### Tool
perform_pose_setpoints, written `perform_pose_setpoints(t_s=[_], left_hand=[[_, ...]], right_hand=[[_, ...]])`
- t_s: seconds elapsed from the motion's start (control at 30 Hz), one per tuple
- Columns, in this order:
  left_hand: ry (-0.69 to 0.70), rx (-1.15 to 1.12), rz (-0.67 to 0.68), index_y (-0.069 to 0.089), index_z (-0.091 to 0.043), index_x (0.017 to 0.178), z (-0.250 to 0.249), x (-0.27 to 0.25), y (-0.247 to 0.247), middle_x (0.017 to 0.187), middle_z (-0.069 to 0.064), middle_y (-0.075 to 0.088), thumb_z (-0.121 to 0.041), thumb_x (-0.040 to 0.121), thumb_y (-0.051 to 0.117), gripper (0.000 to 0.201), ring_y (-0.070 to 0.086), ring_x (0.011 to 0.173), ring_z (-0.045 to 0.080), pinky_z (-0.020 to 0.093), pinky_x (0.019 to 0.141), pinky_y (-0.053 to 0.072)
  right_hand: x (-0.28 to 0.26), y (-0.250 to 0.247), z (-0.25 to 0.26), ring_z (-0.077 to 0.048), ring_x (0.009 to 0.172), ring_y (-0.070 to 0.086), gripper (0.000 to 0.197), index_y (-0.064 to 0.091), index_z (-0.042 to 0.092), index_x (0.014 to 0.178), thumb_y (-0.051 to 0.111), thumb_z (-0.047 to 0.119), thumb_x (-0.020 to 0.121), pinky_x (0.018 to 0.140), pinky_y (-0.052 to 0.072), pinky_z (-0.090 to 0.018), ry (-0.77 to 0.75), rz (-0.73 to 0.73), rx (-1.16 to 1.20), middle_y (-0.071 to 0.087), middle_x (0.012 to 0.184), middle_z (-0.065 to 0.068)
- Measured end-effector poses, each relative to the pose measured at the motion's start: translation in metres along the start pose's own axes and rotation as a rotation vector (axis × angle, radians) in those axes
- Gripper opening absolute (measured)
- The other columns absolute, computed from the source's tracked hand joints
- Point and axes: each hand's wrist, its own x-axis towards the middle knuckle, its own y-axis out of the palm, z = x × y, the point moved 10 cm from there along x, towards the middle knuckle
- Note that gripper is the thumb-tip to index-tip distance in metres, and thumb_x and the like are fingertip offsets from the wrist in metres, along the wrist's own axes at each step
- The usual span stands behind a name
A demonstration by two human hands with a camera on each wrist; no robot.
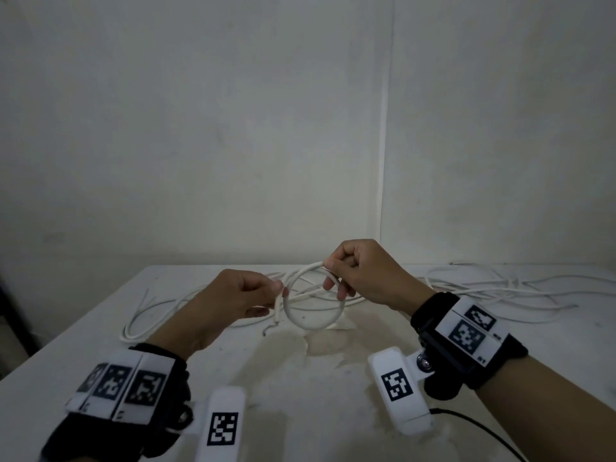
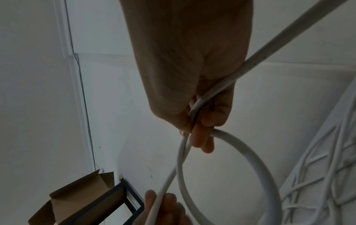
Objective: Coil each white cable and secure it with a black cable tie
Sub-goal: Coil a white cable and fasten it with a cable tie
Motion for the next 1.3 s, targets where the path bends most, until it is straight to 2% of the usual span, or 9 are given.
perform_pose_setpoints(t_s=[0.17, 0.3, 0.4, 0.63, 0.73, 0.83, 0.97, 1.17, 1.3], left_hand=[[0.036, -0.156, -0.028, 0.056, 0.001, 0.069, 0.000, -0.001, 0.012, 0.078, -0.004, 0.073, 0.004, 0.075, 0.069, 0.015, 0.070, 0.074, 0.010, 0.029, 0.071, 0.058], [0.052, -0.195, -0.067, 0.053, -0.005, 0.076, -0.006, -0.002, 0.021, 0.055, 0.004, 0.062, 0.007, 0.076, 0.065, 0.017, 0.062, 0.046, 0.014, 0.024, 0.051, 0.055], [0.133, 0.045, -0.102, 0.064, -0.007, 0.075, -0.013, -0.001, 0.023, 0.063, 0.013, 0.053, -0.002, 0.076, 0.071, 0.009, 0.060, 0.044, 0.009, 0.018, 0.048, 0.050], [0.523, 0.675, -0.444, 0.065, -0.006, 0.070, -0.042, -0.010, 0.007, 0.053, 0.003, 0.059, -0.028, 0.079, 0.059, 0.024, 0.051, 0.041, 0.013, 0.021, 0.041, 0.037], [0.588, 0.826, -0.506, 0.067, -0.010, 0.071, -0.045, -0.011, 0.004, 0.067, 0.002, 0.060, -0.026, 0.076, 0.061, 0.017, 0.051, 0.064, 0.016, 0.019, 0.051, 0.026], [0.483, 0.462, -0.353, 0.065, -0.018, 0.083, -0.034, -0.003, -0.001, 0.094, -0.005, 0.056, -0.019, 0.084, 0.066, 0.002, 0.051, 0.083, -0.002, 0.009, 0.068, 0.034], [0.292, 0.085, -0.086, 0.053, -0.015, 0.078, -0.018, -0.003, 0.028, 0.058, -0.011, 0.058, -0.016, 0.094, 0.047, 0.017, 0.050, 0.051, -0.001, 0.009, 0.051, 0.038], [0.445, 0.438, -0.120, 0.040, -0.022, 0.064, -0.031, -0.007, 0.033, 0.055, -0.010, 0.043, -0.028, 0.098, 0.036, 0.035, 0.041, 0.054, 0.001, 0.015, 0.054, 0.032], [0.506, 0.618, -0.002, 0.035, -0.020, 0.063, -0.030, -0.007, 0.045, 0.058, -0.007, 0.037, -0.029, 0.096, 0.038, 0.034, 0.041, 0.057, 0.001, 0.015, 0.055, 0.031]], right_hand=[[-0.006, 0.000, 0.005, -0.006, 0.038, 0.053, 0.018, 0.054, 0.009, 0.074, 0.053, 0.011, 0.092, 0.042, 0.041, -0.016, -0.019, -0.015, 0.043, 0.067, 0.064, -0.006], [-0.009, -0.003, 0.007, -0.006, 0.037, 0.050, 0.019, 0.054, 0.008, 0.074, 0.052, 0.011, 0.092, 0.042, 0.041, -0.017, -0.016, -0.018, 0.090, 0.067, 0.062, -0.006], [-0.011, -0.002, 0.006, -0.007, 0.036, 0.048, 0.019, 0.054, 0.008, 0.074, 0.053, 0.011, 0.093, 0.042, 0.040, -0.018, -0.001, -0.004, 0.137, 0.065, 0.056, -0.003], [-0.010, 0.010, 0.002, -0.008, 0.033, 0.035, 0.020, 0.051, 0.007, 0.074, 0.051, 0.012, 0.094, 0.038, 0.032, -0.019, 0.056, 0.041, 0.229, 0.058, 0.047, 0.001], [-0.008, 0.007, 0.000, -0.008, 0.034, 0.036, 0.018, 0.053, 0.006, 0.077, 0.051, 0.013, 0.094, 0.040, 0.032, -0.019, 0.068, 0.051, 0.223, 0.059, 0.049, 0.001], [-0.009, 0.004, -0.001, -0.008, 0.036, 0.037, 0.018, 0.054, 0.007, 0.078, 0.050, 0.015, 0.094, 0.041, 0.034, -0.018, 0.058, 0.063, 0.181, 0.060, 0.051, 0.003], [-0.009, 0.000, -0.003, -0.006, 0.037, 0.039, 0.019, 0.054, 0.009, 0.078, 0.050, 0.017, 0.094, 0.041, 0.034, -0.017, 0.045, 0.053, 0.132, 0.060, 0.051, 0.004], [-0.012, -0.006, -0.003, -0.004, 0.036, 0.039, 0.019, 0.054, 0.011, 0.076, 0.050, 0.015, 0.094, 0.041, 0.034, -0.015, 0.028, 0.046, 0.035, 0.061, 0.050, 0.006], [-0.015, -0.013, -0.003, -0.005, 0.036, 0.037, 0.020, 0.054, 0.011, 0.073, 0.052, 0.014, 0.093, 0.040, 0.033, -0.014, 0.022, 0.057, -0.036, 0.062, 0.054, 0.002]])
